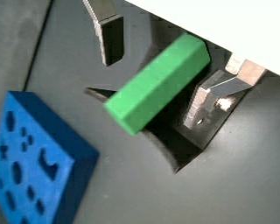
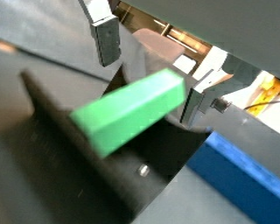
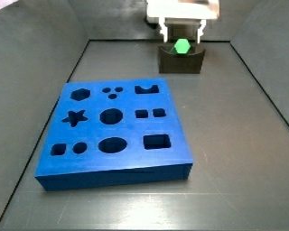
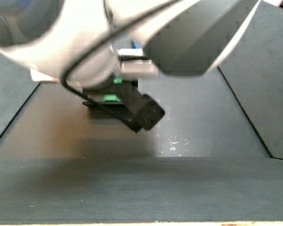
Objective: Pick up the hexagon object. Move up. Place the hexagon object on the fixture. Regrasp the hexagon object. Move to above the board. Insert the hexagon object.
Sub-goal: Regrasp the hexagon object.
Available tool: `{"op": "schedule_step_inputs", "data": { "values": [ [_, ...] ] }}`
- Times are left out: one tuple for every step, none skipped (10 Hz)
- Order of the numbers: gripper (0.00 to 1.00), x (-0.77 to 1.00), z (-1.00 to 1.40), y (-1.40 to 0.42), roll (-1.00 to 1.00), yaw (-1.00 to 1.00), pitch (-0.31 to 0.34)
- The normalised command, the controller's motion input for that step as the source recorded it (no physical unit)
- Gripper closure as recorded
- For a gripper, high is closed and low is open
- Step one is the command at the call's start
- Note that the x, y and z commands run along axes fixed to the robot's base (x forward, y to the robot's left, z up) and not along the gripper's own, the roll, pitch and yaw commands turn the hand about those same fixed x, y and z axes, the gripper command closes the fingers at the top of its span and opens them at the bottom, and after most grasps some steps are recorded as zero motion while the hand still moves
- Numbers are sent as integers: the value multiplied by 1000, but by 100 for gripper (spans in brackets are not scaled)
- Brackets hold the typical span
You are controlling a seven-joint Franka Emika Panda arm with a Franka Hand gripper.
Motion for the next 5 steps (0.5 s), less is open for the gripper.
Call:
{"op": "schedule_step_inputs", "data": {
  "values": [
    [0,-32,1000,7,-25,13,33],
    [0,-44,1000,7,1,6,29],
    [0,-51,887,8,11,3,30],
    [0,-45,652,9,20,-3,31],
    [0,-43,535,10,21,-4,33]
  ]
}}
